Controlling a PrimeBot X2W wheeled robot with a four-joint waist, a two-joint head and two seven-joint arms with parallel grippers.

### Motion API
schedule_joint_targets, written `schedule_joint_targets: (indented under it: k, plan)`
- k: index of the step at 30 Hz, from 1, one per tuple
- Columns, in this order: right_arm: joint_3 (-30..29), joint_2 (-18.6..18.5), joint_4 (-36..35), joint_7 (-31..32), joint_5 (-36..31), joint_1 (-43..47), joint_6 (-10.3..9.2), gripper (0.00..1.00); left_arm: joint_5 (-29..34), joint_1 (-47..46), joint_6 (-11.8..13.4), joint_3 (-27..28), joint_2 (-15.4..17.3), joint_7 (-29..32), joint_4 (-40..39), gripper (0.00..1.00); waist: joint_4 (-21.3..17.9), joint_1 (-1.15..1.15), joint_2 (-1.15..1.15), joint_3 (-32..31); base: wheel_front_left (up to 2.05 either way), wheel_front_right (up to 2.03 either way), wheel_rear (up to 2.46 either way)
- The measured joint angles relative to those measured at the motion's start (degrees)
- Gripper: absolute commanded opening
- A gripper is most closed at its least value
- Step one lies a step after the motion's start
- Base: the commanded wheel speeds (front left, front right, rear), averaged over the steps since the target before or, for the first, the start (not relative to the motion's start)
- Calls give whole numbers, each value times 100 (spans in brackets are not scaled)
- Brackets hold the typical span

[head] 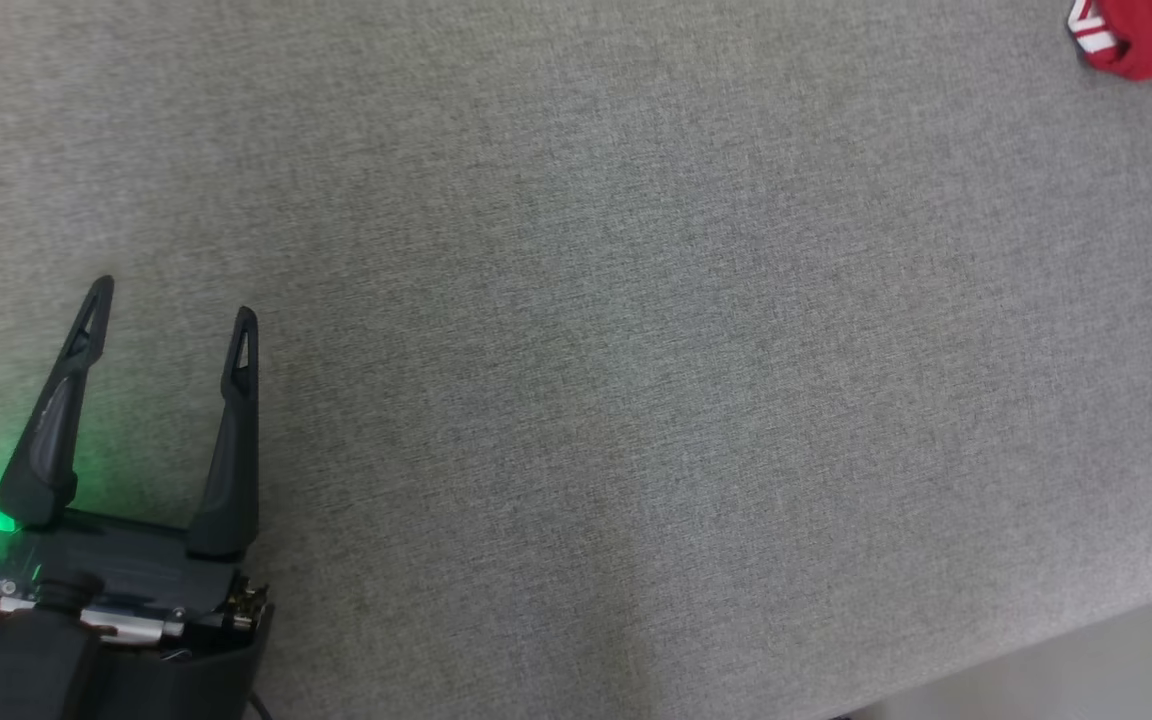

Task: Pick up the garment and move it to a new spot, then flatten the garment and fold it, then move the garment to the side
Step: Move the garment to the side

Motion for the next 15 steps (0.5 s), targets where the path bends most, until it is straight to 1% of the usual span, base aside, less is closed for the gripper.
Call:
schedule_joint_targets:
  k: [4, 5, 6, 7, 13, 15]
  plan:
    - [-118, 86, 107, -121, -166, -27, 0, 0, -1, 0, 0, -11, 46, 47, -96, 100, -74, 0, 0, 75, 0, 0, 0]
    - [-138, 100, 113, -181, -218, -28, 0, 35, -2, -1, 11, -10, 49, 48, -101, 100, -79, 0, 0, 78, 0, 0, 0]
    - [-177, 111, 148, -193, -256, -37, 0, 78, -7, -2, 23, -11, 48, 47, -102, 100, -79, 0, 0, 73, 0, 0, 0]
    - [-218, 131, 192, -200, -287, -55, 0, 100, -19, -2, 24, -11, 48, 47, -93, 100, -74, 0, 0, 63, 0, 0, 0]
    - [-504, 164, 271, -464, -653, -131, 0, 100, -132, -19, 83, -19, -13, -42, 172, 100, -29, 0, 0, -104, 0, 0, 0]
    - [-553, 238, 205, -539, -699, -135, 0, 100, -165, -22, 129, -19, -59, -97, 323, 100, -5, 1, 0, -208, 0, 0, 0]
